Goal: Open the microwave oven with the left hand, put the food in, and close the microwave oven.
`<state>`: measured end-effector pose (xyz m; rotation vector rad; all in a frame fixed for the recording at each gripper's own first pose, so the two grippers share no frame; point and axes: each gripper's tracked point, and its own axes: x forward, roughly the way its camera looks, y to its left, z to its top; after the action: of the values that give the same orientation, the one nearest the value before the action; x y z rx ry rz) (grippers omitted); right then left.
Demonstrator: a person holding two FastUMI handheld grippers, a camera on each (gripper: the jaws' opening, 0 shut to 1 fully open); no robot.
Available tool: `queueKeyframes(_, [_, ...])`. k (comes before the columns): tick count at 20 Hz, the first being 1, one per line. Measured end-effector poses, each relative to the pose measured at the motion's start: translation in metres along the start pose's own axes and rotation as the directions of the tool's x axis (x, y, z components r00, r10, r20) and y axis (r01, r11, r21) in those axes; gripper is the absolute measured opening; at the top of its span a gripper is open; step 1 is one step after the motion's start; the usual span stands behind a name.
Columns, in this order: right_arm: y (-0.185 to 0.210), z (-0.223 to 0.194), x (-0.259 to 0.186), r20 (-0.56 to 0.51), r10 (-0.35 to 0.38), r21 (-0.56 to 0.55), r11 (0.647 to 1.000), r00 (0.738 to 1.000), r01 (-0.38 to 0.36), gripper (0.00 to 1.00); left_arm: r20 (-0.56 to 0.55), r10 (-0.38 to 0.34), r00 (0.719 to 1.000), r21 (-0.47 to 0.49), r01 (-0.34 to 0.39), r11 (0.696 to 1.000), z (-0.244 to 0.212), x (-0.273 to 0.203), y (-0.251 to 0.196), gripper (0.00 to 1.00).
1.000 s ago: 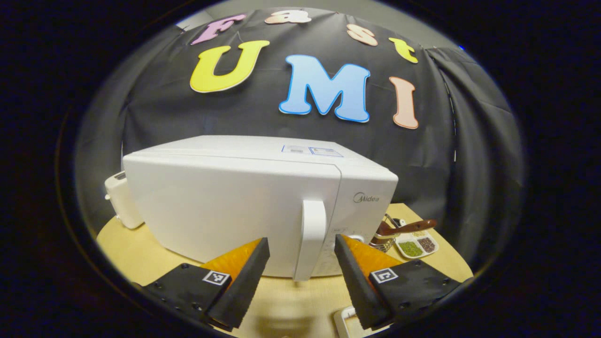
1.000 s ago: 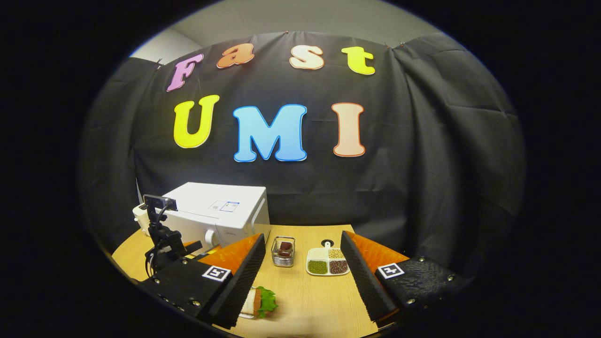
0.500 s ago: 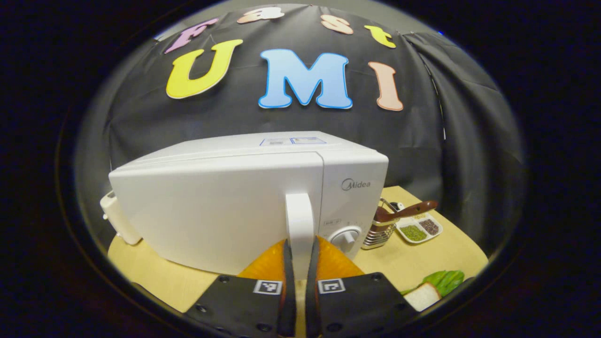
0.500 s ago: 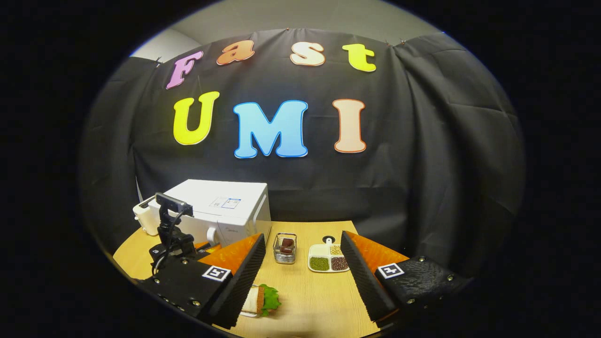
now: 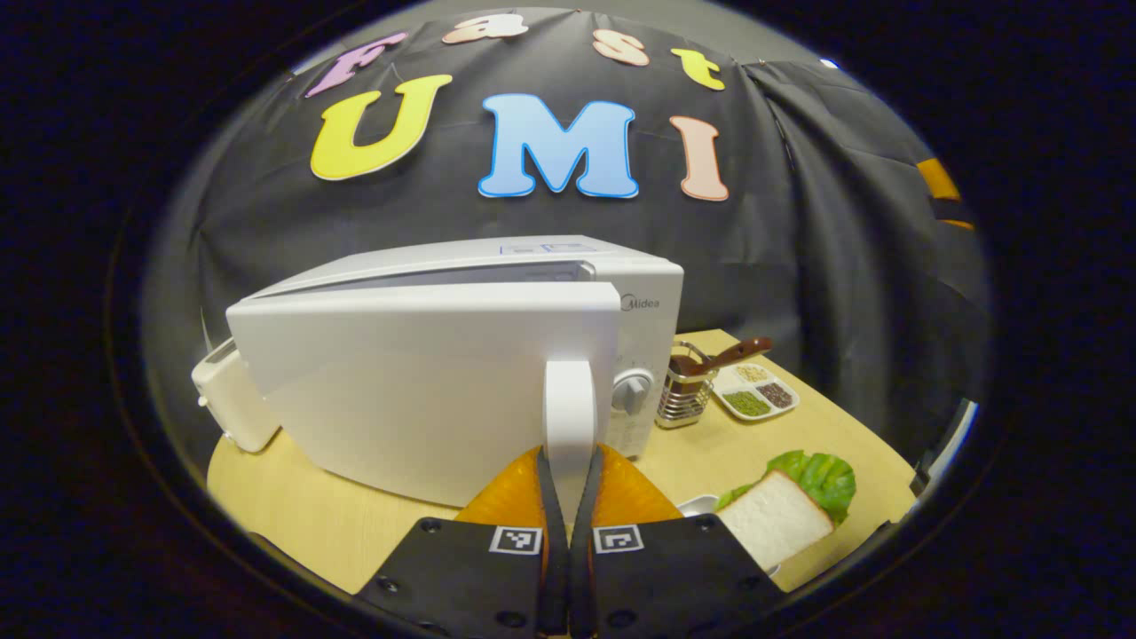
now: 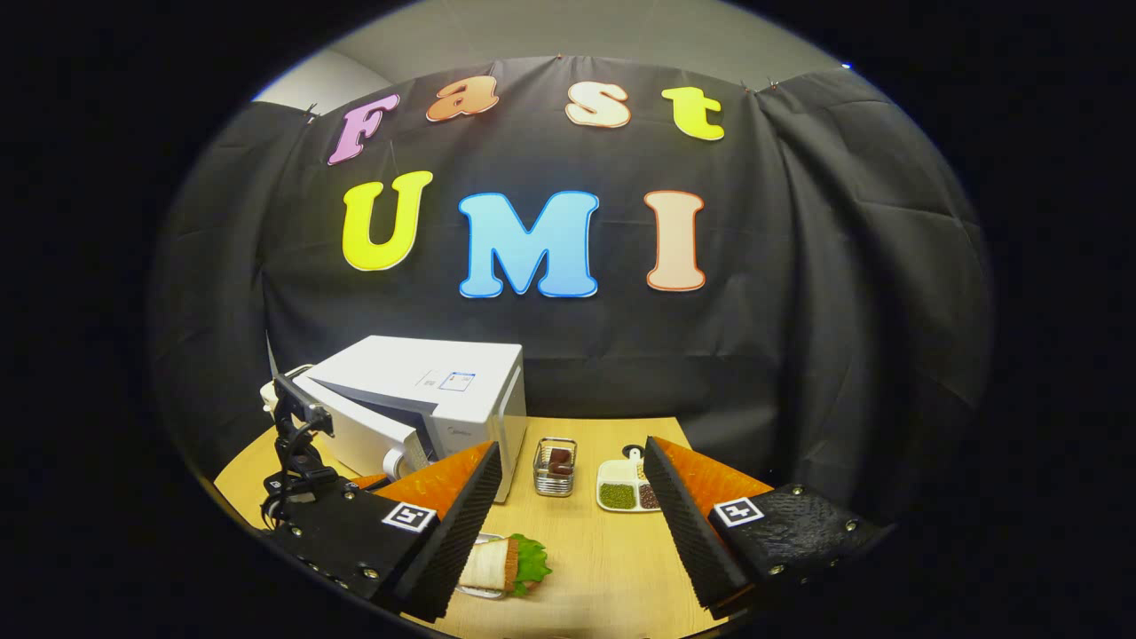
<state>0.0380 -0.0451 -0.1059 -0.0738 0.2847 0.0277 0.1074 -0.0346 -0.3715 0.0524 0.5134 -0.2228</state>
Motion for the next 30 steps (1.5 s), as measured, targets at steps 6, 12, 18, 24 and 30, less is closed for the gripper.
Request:
queueKeyframes(6, [0.038, -0.008, -0.002, -0.014, 0.106, 0.019, 0.994, 0.994, -0.106, 0.98, -0.045, -0.108, 0.993, 0.044, 0.110, 0.993, -0.016, -0.038, 0.006, 0.07])
queueKeyframes(12, [0.046, -0.070, 0.008, -0.197, 0.172, 0.216, 0.968, 0.965, -0.128, 0.98, -0.099, -0.190, 0.977, 0.046, 0.196, 0.980, -0.046, -0.108, 0.032, 0.10])
queueKeyframes(18, [0.030, -0.159, 0.029, -0.352, 0.217, 0.465, 0.885, 0.911, -0.031, 0.98, -0.157, -0.236, 0.959, 0.046, 0.246, 0.968, -0.075, -0.170, 0.076, 0.11])
queueKeyframes(24, [0.036, -0.226, 0.041, -0.450, 0.287, 0.532, 0.847, 0.846, -0.004, 0.96, -0.209, -0.240, 0.948, 0.069, 0.259, 0.963, -0.096, -0.215, 0.122, 0.14])
queueKeyframes(30, [0.050, -0.254, 0.049, -0.490, 0.334, 0.546, 0.838, 0.805, -0.016, 0.96, -0.241, -0.194, 0.951, 0.052, 0.213, 0.976, -0.110, -0.248, 0.177, 0.12])
